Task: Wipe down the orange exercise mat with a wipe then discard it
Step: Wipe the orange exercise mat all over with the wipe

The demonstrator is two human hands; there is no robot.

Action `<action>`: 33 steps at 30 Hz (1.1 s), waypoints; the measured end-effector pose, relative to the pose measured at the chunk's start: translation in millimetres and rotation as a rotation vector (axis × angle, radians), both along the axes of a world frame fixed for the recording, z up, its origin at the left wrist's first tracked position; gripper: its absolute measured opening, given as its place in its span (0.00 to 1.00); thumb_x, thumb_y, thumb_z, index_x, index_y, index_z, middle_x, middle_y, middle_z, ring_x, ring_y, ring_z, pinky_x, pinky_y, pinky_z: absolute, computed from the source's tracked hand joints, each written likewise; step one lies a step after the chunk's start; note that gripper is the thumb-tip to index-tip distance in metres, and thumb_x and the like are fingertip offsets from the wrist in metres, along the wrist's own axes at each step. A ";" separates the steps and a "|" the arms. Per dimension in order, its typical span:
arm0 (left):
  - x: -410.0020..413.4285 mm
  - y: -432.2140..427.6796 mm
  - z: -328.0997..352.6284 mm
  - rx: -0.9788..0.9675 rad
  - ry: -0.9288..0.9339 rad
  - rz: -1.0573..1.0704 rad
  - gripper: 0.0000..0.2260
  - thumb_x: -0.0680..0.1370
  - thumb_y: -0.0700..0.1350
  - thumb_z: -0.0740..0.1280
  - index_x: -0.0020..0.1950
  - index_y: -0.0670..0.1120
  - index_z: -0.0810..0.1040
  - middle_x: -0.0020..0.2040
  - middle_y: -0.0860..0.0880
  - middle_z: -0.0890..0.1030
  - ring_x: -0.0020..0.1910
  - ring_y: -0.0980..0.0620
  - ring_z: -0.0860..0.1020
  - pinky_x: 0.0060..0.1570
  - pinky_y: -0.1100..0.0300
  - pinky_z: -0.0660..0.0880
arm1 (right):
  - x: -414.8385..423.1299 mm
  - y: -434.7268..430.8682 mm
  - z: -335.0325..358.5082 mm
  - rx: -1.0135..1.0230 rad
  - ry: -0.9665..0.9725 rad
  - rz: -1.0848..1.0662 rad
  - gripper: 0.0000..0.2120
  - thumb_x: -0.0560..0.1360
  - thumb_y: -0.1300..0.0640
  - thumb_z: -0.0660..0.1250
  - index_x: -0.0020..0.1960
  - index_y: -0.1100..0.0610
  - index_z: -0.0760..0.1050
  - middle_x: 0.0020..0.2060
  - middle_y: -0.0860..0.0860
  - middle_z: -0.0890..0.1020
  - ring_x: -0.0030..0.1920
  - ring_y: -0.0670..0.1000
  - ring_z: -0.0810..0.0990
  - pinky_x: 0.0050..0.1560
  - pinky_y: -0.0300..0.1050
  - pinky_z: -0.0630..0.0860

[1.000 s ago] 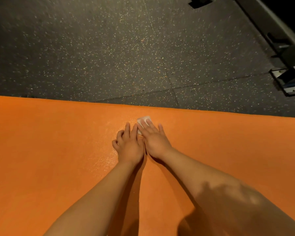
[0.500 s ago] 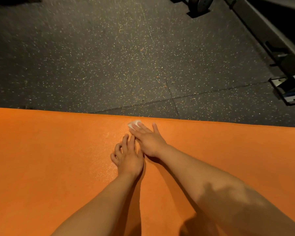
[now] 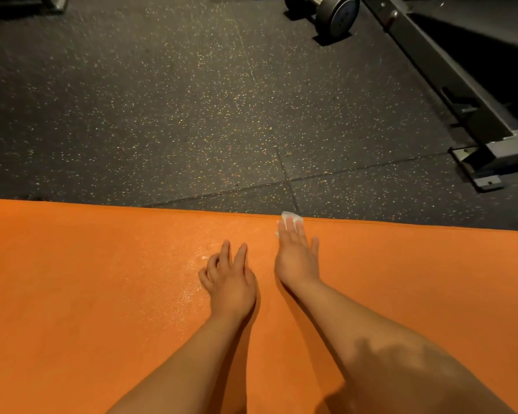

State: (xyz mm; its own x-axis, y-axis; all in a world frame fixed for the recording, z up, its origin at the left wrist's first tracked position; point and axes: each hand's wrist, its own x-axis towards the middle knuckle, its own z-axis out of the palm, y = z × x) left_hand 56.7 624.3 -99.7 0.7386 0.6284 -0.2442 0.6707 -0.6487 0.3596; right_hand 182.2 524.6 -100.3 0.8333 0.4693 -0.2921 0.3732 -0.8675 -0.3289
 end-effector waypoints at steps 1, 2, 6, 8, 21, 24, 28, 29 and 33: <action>3.2 -2.5 1.0 -0.018 0.016 0.012 0.24 0.82 0.52 0.56 0.79 0.61 0.58 0.82 0.51 0.49 0.75 0.45 0.49 0.73 0.42 0.47 | -6.6 -1.5 1.2 0.014 0.003 -0.039 0.42 0.76 0.67 0.56 0.83 0.47 0.41 0.81 0.42 0.39 0.80 0.47 0.35 0.78 0.58 0.36; 6.6 -5.9 1.8 -0.033 0.034 0.029 0.25 0.82 0.53 0.55 0.80 0.61 0.56 0.82 0.51 0.48 0.76 0.45 0.48 0.74 0.42 0.45 | -16.6 -0.2 1.8 0.043 0.010 -0.025 0.41 0.77 0.66 0.56 0.83 0.48 0.42 0.81 0.43 0.40 0.80 0.47 0.35 0.78 0.56 0.36; 7.7 -11.7 1.2 -0.060 0.058 0.047 0.25 0.84 0.54 0.51 0.81 0.63 0.50 0.82 0.52 0.41 0.79 0.45 0.43 0.75 0.40 0.38 | -34.7 0.4 -0.1 0.098 0.009 0.299 0.32 0.83 0.58 0.55 0.83 0.48 0.48 0.82 0.45 0.46 0.81 0.47 0.39 0.80 0.55 0.37; 3.3 -7.6 0.5 -0.032 0.071 0.007 0.24 0.85 0.56 0.50 0.81 0.63 0.50 0.82 0.52 0.41 0.79 0.44 0.44 0.75 0.40 0.40 | -18.8 -10.1 -1.2 0.045 -0.031 0.318 0.35 0.81 0.62 0.55 0.83 0.46 0.46 0.82 0.44 0.44 0.81 0.46 0.38 0.79 0.57 0.35; -58.9 -48.5 -2.8 -0.018 -0.063 0.056 0.25 0.80 0.55 0.51 0.77 0.56 0.66 0.78 0.49 0.63 0.73 0.45 0.59 0.71 0.43 0.55 | -75.7 -58.0 -16.9 0.071 -0.069 0.397 0.32 0.83 0.59 0.52 0.83 0.44 0.43 0.80 0.40 0.37 0.79 0.43 0.31 0.77 0.57 0.31; -82.9 -58.3 -3.7 0.004 -0.052 0.043 0.23 0.81 0.52 0.54 0.77 0.55 0.66 0.77 0.50 0.65 0.73 0.46 0.60 0.71 0.45 0.55 | -90.4 -60.8 -11.0 0.036 -0.053 0.239 0.35 0.82 0.61 0.53 0.83 0.46 0.40 0.80 0.42 0.35 0.79 0.47 0.31 0.78 0.59 0.33; -111.7 -68.8 4.8 -0.018 -0.013 0.028 0.23 0.83 0.47 0.58 0.79 0.55 0.62 0.79 0.51 0.61 0.75 0.47 0.57 0.72 0.48 0.53 | -135.0 -76.0 -9.8 0.084 -0.013 0.540 0.35 0.82 0.61 0.52 0.83 0.46 0.40 0.81 0.42 0.37 0.79 0.46 0.32 0.77 0.58 0.33; -119.4 -74.6 8.7 -0.031 0.003 0.026 0.25 0.82 0.47 0.58 0.79 0.55 0.61 0.79 0.51 0.60 0.75 0.48 0.57 0.71 0.48 0.53 | -144.5 -85.0 -13.6 0.095 -0.035 0.615 0.34 0.83 0.60 0.53 0.83 0.46 0.41 0.81 0.43 0.41 0.80 0.46 0.34 0.77 0.59 0.34; -148.5 -102.3 25.2 -0.058 0.075 0.024 0.26 0.82 0.48 0.57 0.80 0.56 0.57 0.80 0.52 0.55 0.75 0.48 0.54 0.71 0.48 0.53 | -155.5 -115.8 -9.7 0.074 -0.014 0.793 0.28 0.86 0.55 0.51 0.83 0.47 0.46 0.81 0.43 0.44 0.80 0.45 0.37 0.76 0.58 0.31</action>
